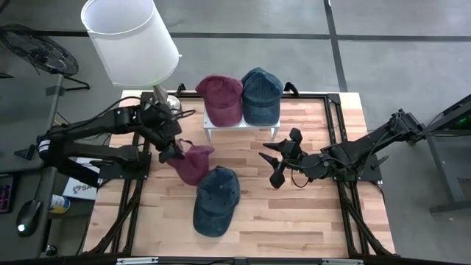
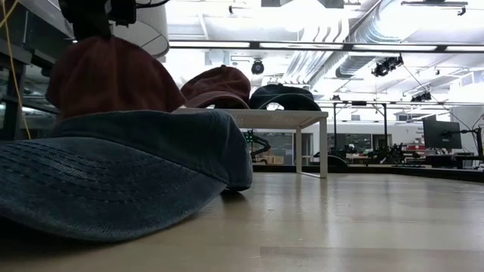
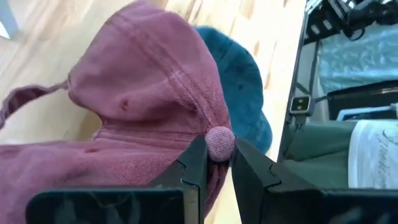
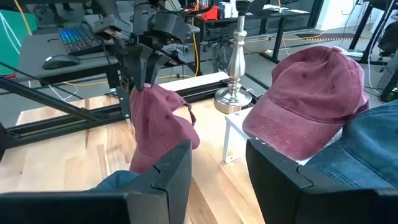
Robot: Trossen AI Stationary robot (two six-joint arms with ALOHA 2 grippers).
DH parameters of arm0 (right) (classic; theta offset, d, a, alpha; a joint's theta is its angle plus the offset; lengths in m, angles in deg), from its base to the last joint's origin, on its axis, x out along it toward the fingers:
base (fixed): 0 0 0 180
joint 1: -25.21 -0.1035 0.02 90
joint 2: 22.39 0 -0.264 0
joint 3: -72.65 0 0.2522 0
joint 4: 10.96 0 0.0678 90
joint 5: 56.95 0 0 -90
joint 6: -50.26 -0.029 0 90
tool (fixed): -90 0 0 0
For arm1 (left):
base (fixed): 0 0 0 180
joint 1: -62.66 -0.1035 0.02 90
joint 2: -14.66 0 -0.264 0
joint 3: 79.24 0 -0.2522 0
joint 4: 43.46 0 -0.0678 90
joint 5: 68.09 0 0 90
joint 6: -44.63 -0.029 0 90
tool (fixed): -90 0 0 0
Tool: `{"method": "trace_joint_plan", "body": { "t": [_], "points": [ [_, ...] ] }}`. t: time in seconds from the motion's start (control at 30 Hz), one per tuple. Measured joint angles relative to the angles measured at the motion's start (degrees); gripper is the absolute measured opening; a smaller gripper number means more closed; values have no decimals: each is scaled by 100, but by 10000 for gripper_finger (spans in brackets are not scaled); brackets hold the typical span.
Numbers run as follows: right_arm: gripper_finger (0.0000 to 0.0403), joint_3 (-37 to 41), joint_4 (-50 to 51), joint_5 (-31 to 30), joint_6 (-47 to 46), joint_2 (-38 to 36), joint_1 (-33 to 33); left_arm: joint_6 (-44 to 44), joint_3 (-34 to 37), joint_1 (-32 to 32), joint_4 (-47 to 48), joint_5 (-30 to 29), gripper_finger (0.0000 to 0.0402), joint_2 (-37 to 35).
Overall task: Pick & Place hat
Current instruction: Stack the red cap on top of the red cap on the shelf
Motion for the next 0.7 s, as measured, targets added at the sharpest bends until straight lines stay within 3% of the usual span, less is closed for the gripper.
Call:
{"method": "trace_joint_plan", "body": {
  "t": [0.4, 0.7],
  "points": [
    [146, 0, -2, 92, -9, 0, 0, 141, -1600, 666, 662, -927, 47, 80],
    [146, 0, -337, 308, 600, 0, 0, -14, -2481, 1192, 643, -1346, 47, 823]
  ]
}}
